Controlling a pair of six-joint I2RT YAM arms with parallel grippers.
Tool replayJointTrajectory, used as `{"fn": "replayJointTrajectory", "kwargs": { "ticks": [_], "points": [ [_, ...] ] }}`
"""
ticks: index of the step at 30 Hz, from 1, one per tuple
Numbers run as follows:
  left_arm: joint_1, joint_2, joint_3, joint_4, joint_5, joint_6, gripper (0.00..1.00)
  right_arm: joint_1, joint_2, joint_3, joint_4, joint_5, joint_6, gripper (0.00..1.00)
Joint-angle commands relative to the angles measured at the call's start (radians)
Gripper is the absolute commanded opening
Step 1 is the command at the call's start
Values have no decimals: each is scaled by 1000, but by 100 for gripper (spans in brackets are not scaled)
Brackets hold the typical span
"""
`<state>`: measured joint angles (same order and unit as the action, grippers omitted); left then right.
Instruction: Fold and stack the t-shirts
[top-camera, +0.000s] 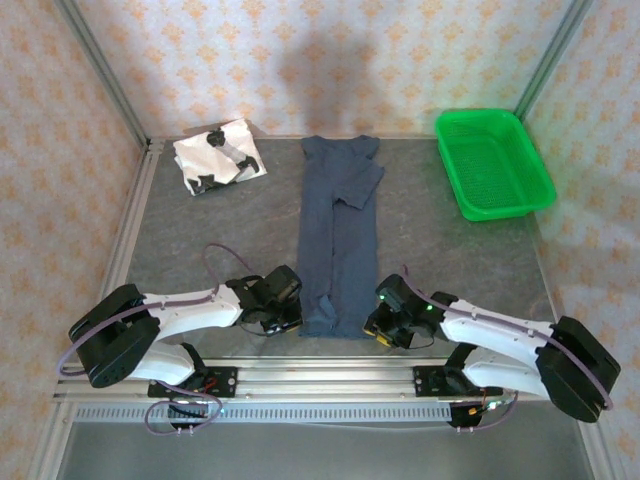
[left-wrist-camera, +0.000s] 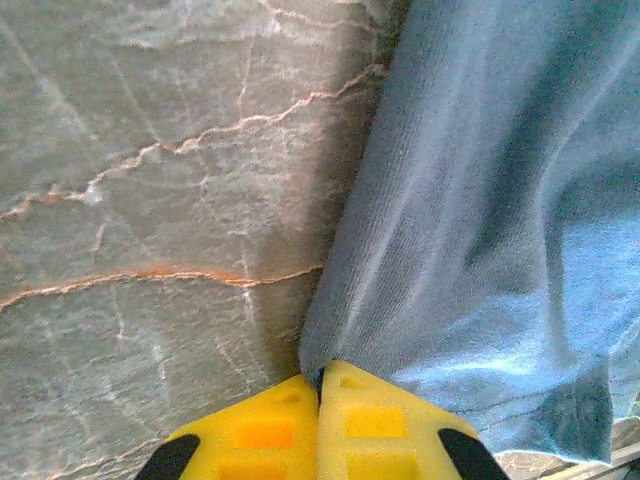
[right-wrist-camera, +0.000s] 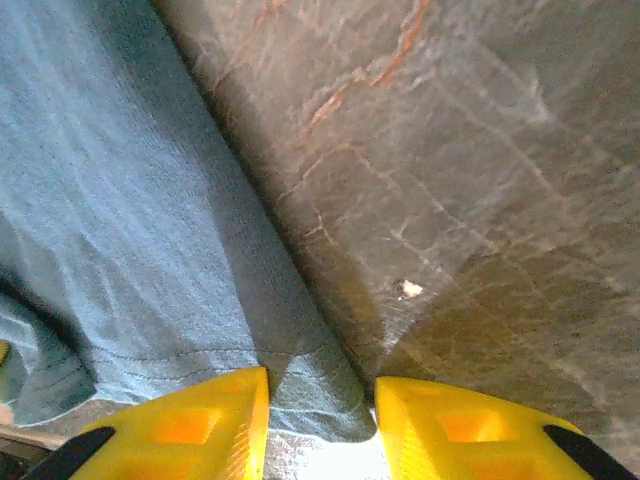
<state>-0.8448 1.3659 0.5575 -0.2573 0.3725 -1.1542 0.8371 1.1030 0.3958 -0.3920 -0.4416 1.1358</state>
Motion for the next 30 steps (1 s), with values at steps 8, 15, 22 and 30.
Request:
{"fn": "replayJointTrajectory", "kwargs": {
  "ticks": [8, 15, 22, 30],
  "points": [
    [-46, -38, -12, 24, 91, 26, 0, 10, 53, 9, 185, 62, -8, 2],
    [-46, -130, -42, -47, 57, 9, 0, 10, -73, 12, 33, 53, -4, 0],
    [-47, -256, -88, -106, 37, -29, 0, 42, -160, 30, -89, 24, 16, 0],
    [-48, -432, -153, -166, 4, -103, 0, 108, -204, 44, -130, 38, 66, 0]
  ]
}}
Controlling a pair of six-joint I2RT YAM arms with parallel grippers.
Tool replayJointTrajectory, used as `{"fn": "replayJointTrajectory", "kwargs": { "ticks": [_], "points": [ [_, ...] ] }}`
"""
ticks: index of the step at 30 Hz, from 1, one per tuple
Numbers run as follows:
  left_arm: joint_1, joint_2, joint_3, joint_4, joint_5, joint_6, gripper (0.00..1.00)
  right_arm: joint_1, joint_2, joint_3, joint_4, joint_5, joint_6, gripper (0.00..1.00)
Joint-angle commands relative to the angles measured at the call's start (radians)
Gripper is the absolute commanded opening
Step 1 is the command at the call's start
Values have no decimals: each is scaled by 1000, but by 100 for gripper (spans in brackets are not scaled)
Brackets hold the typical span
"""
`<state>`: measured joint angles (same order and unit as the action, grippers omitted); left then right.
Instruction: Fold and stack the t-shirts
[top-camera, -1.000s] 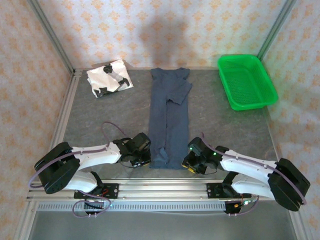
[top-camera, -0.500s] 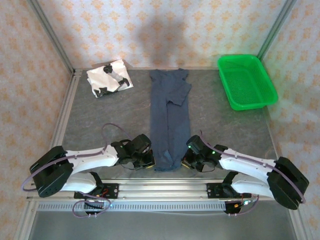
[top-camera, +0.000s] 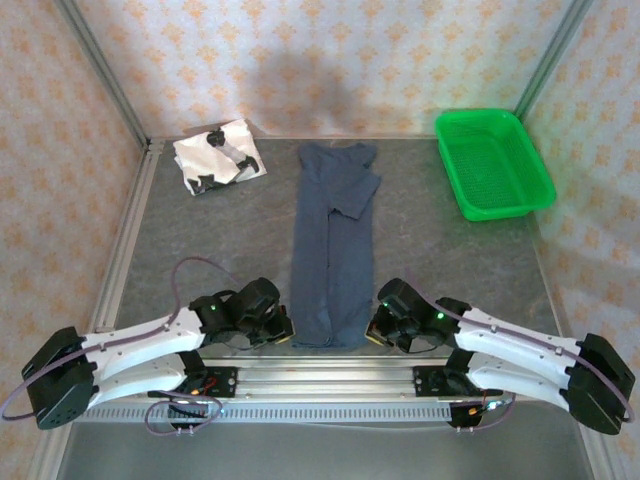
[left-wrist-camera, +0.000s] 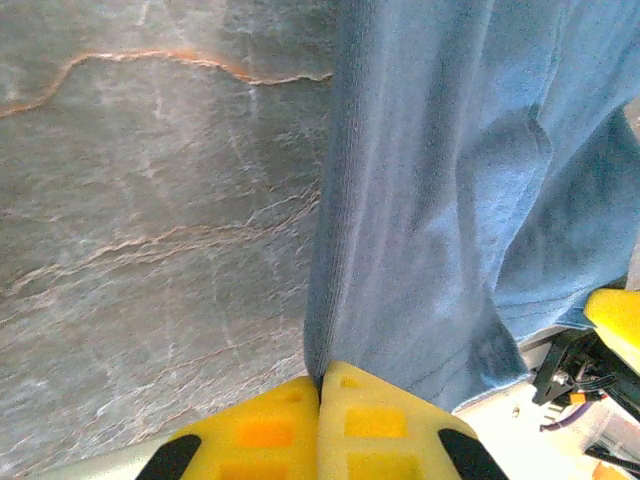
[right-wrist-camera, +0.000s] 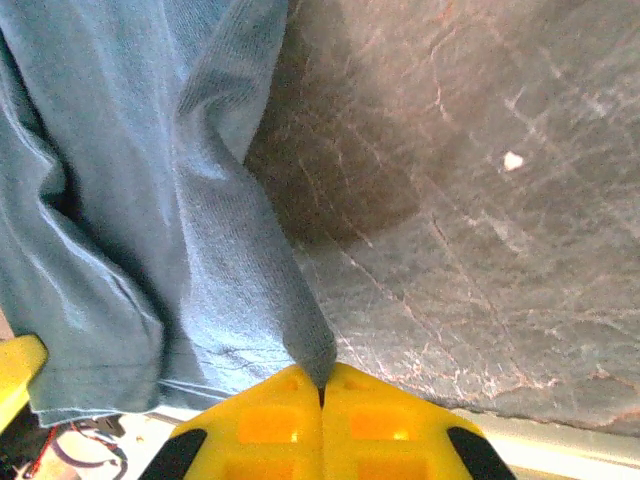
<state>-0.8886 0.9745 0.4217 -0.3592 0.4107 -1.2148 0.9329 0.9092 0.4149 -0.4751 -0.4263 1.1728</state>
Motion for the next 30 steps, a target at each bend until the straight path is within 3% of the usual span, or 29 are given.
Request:
{"fn": "replayJointTrajectory", "kwargs": {
  "ticks": [1, 10, 18, 30],
  "points": [
    [-4, -62, -21, -63, -34, -56, 0, 14, -3, 35, -45, 20, 24, 0],
    [-9, -172, -1, -161, -60, -71, 0, 19, 44, 138, -82, 36, -15, 0],
    [12, -88, 164, -240, -96, 7, 0, 0, 77, 269, -164, 113, -73, 0],
    [277, 160, 468, -288, 52, 257, 0, -217, 247, 520, -279, 57, -301, 0]
  ]
}}
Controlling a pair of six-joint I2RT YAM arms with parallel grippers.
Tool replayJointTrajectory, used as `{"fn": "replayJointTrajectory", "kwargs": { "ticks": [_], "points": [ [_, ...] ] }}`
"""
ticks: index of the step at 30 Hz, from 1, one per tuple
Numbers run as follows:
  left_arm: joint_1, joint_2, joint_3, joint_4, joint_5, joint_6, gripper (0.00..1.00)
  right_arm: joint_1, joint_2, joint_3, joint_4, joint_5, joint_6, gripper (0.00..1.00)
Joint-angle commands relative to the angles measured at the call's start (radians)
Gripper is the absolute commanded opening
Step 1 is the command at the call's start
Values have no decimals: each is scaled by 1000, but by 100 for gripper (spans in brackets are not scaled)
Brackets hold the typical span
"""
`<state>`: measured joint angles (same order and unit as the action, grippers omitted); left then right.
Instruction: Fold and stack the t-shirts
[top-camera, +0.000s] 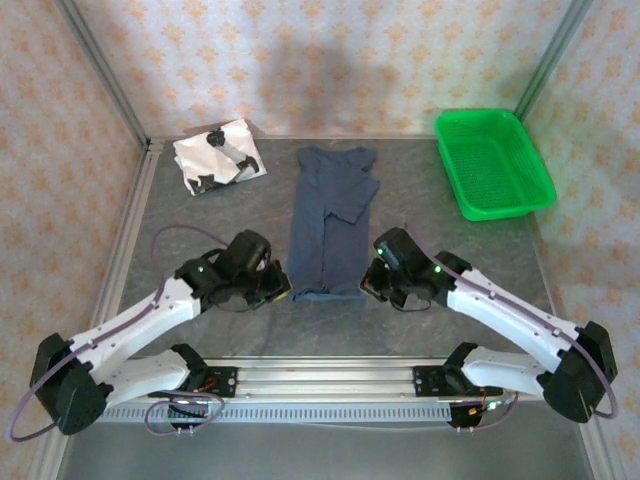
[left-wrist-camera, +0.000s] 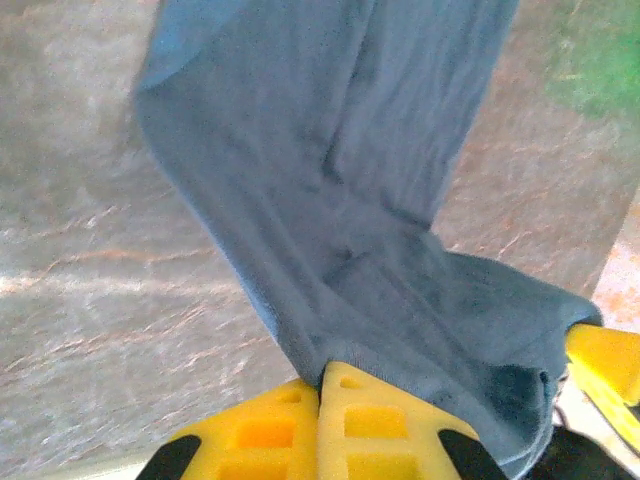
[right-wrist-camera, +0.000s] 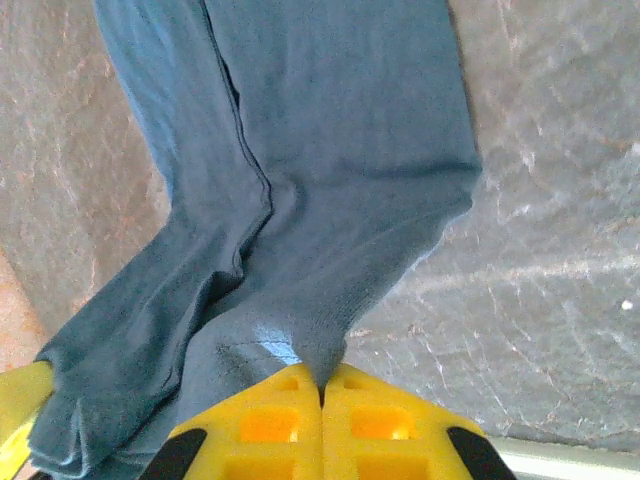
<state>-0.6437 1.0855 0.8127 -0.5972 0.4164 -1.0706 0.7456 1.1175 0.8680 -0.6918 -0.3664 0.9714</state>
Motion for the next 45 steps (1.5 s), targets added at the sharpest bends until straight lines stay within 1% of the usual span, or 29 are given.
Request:
{"fn": "replayJointTrajectory", "kwargs": {
  "ticks": [1, 7, 15, 20, 29, 37, 45],
  "points": [
    [53, 80, 108, -63, 52, 139, 0, -47, 59, 93, -77, -5, -122, 0],
    [166, 231, 260, -91, 88, 254, 0, -151, 190, 208, -105, -38, -224, 0],
    [245, 396, 415, -84, 126, 337, 0, -244, 367, 377, -152, -47, -332, 0],
    [266, 510, 530, -122, 124, 395, 0, -297, 465, 475, -181, -52, -382, 0],
    [324, 631, 626, -118, 128, 432, 0, -351, 626, 650, -239, -56, -448, 0],
    [349, 750, 730, -110, 134, 451, 0, -374, 740, 738, -249, -68, -472, 0],
    [357, 880, 831, -117, 139, 468, 0, -388, 831, 786, -240, -64, -479, 0]
  ]
}}
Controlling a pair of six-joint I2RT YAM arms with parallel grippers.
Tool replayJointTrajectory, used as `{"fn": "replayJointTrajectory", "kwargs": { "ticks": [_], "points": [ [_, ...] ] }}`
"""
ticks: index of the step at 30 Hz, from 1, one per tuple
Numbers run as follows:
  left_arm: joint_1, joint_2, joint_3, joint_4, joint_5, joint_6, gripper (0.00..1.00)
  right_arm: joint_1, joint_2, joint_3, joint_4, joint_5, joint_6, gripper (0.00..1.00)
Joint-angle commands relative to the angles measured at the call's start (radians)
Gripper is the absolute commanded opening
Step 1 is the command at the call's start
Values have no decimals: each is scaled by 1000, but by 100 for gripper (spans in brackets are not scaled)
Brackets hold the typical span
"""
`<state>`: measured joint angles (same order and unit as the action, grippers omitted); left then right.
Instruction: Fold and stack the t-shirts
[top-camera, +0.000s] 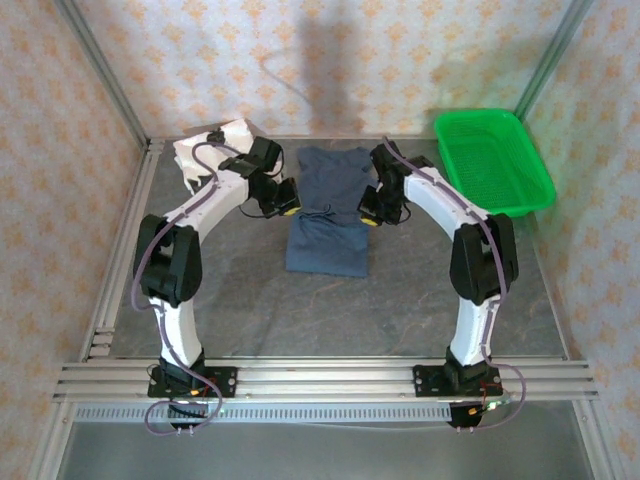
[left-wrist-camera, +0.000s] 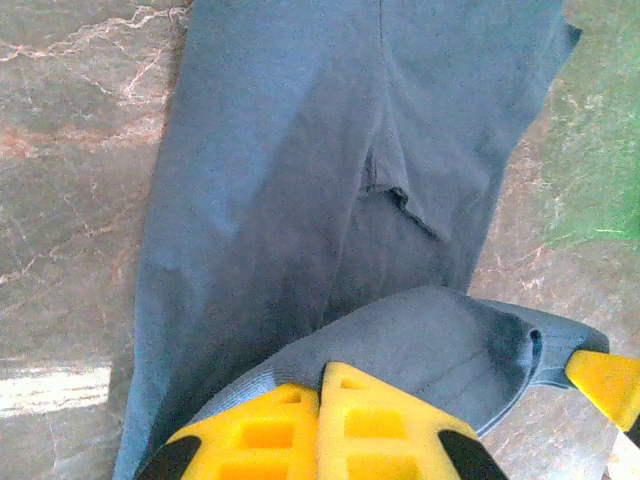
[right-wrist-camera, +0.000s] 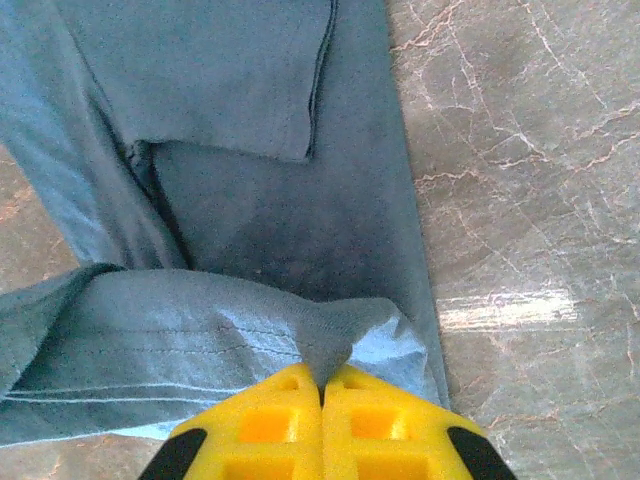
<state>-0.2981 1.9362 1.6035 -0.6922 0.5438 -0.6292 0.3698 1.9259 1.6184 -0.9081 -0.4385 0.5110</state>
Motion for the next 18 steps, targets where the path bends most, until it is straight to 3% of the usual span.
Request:
{"fn": "replayJointTrajectory", "kwargs": {
  "ticks": [1, 13, 15, 16, 18],
  "points": [
    [11, 40, 47, -23, 9, 30, 0, -16, 36, 41, -21, 4, -17, 0],
    [35, 178, 115, -12, 13, 45, 0, -33, 182, 153, -25, 3, -24, 0],
    [36, 195, 135, -20, 10, 48, 0, -35, 204, 174, -23, -3, -15, 4],
    [38, 201, 144, -20, 10, 46, 1, -35, 216, 190, -23, -5, -14, 8],
    [41, 205, 165, -30, -7, 47, 15, -35, 228, 219, -16, -7, -7, 17]
  ]
}}
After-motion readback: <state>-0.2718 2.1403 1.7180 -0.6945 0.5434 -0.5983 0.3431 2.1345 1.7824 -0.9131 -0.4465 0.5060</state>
